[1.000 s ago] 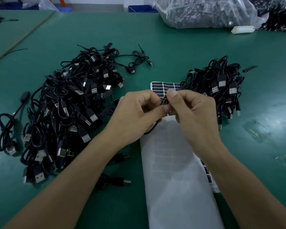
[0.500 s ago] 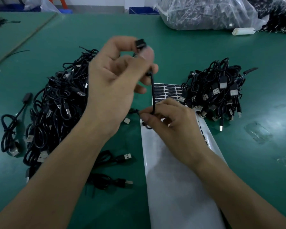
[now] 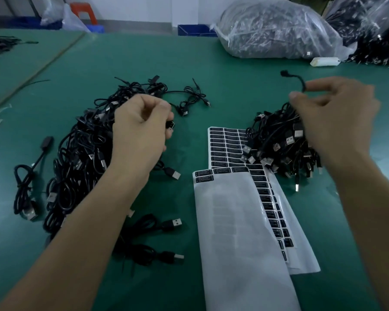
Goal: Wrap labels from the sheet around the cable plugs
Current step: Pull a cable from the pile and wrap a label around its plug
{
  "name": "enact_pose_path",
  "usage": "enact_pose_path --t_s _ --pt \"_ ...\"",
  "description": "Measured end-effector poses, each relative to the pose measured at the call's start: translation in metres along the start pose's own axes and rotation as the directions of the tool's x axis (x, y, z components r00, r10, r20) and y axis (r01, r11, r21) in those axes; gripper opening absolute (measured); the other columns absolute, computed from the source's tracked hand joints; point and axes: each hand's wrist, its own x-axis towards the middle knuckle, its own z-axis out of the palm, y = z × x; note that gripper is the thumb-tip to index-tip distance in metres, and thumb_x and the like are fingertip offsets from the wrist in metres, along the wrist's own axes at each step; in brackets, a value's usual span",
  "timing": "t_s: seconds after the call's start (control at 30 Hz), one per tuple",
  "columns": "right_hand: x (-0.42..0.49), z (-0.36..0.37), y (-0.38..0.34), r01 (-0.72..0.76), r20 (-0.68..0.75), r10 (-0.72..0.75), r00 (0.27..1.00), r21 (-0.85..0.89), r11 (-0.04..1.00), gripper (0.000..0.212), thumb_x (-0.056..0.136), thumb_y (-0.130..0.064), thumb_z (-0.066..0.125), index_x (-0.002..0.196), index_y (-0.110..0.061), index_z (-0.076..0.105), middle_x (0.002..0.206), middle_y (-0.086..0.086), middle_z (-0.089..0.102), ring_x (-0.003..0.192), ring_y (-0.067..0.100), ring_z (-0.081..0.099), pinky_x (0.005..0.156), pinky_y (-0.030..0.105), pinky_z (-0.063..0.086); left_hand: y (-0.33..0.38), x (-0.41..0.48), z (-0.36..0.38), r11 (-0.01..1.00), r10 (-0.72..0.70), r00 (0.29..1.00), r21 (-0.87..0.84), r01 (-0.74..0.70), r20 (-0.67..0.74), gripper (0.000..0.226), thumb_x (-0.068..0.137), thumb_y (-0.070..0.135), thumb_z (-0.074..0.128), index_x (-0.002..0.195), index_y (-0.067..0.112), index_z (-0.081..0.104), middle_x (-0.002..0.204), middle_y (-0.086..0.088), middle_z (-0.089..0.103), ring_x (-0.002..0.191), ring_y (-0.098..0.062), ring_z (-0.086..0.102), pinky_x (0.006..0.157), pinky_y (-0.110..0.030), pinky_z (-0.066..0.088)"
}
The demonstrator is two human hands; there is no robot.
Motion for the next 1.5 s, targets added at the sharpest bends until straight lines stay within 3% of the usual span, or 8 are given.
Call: enact_pose_path --t_s 0.2,0.33,0.43,0.57,0.73,0.8,1.03,1.5 --pt "0.031 -0.005 0.014 -0.078 0.073 0.089 0.993 -0.142 0.987 0.045 0.09 -0.047 0.064 0.115 -0.011 0.072 0.1 0.01 0.072 0.127 0.03 0.053 0.103 0.041 0.048 -0.006 0.004 -0.009 0.863 0.071 0.977 0.478 -0.162 0.203 0.024 0.098 0.015 0.06 0.085 0.034 0.066 0.087 0.017 0.068 0.067 -0.003 0.064 0.055 -0.011 0.049" --pt "0.011 0.001 0.013 0.014 0.094 0.011 0.995 -0.255 0.967 0.053 0.095 -0.048 0.056 0.132 -0.011 0.063 0.136 0.013 0.057 0.13 0.024 0.045 0.104 0.023 0.03 -0.003 0.001 -0.012 0.605 -0.147 0.896 0.755 -0.254 0.42 0.037 0.09 0.007 0.059 0.098 0.042 0.066 0.121 0.007 0.066 0.099 -0.018 0.064 0.09 -0.037 0.055" --pt "-0.017 0.011 0.006 0.197 0.016 -0.2 0.98 -0.242 0.95 0.033 0.096 -0.037 0.058 0.12 -0.017 0.068 0.121 0.01 0.056 0.097 0.006 0.039 0.081 0.008 0.021 0.001 -0.004 -0.013 0.411 -0.238 0.854 0.844 -0.344 0.463 0.035 0.088 0.019 0.068 0.115 0.041 0.066 0.127 0.009 0.062 0.097 -0.018 0.061 0.083 -0.036 0.052" --pt "-0.054 0.034 -0.004 0.363 0.124 -0.348 0.929 -0.138 0.921 0.015 0.093 -0.024 0.06 0.086 -0.021 0.072 0.079 0.001 0.064 0.069 0.01 0.045 0.07 0.016 0.029 -0.001 -0.008 -0.01 0.32 -0.193 0.884 0.879 -0.353 0.426 0.033 0.091 0.029 0.068 0.122 0.039 0.062 0.131 0.006 0.06 0.113 -0.023 0.062 0.091 -0.042 0.053" --pt "-0.092 0.054 0.003 0.391 0.305 -0.386 0.871 0.045 0.919 0.019 0.092 -0.013 0.062 0.074 -0.019 0.066 0.058 -0.02 0.049 0.056 0.002 0.048 0.057 0.021 0.04 0.0 -0.006 -0.008 0.332 0.26 0.939 0.892 -0.308 0.227 0.028 0.096 0.015 0.062 0.12 0.029 0.068 0.119 0.002 0.065 0.113 -0.026 0.057 0.071 -0.041 0.047" --pt "-0.099 0.058 0.008 0.387 0.371 -0.391 0.842 0.091 0.918 0.017 0.091 -0.016 0.061 0.075 -0.021 0.066 0.057 -0.025 0.05 0.056 0.001 0.049 0.055 0.017 0.035 -0.002 -0.004 -0.01 0.279 0.343 0.925 0.923 -0.265 0.162 0.031 0.094 0.012 0.065 0.124 0.022 0.068 0.125 -0.005 0.062 0.122 -0.032 0.049 0.083 -0.047 0.046" --pt "-0.106 0.062 0.017 0.353 0.427 -0.378 0.821 0.14 0.925 0.014 0.092 -0.017 0.063 0.082 -0.021 0.072 0.056 -0.033 0.05 0.049 0.002 0.048 0.051 0.012 0.034 -0.011 0.0 -0.019 0.057 0.163 0.981 0.992 -0.113 0.103 0.031 0.097 0.043 0.055 0.117 0.021 0.066 0.108 -0.004 0.065 0.112 -0.035 0.057 0.098 -0.047 0.034" --pt "-0.104 0.064 0.019 0.335 0.408 -0.366 0.837 0.146 0.931 0.014 0.091 -0.016 0.064 0.081 -0.02 0.073 0.055 -0.037 0.049 0.052 -0.001 0.051 0.054 0.006 0.034 0.011 0.002 -0.033 0.009 0.061 0.994 0.996 -0.091 0.09 0.031 0.097 0.036 0.045 0.103 0.021 0.071 0.116 -0.009 0.06 0.108 -0.036 0.051 0.089 -0.047 0.038"
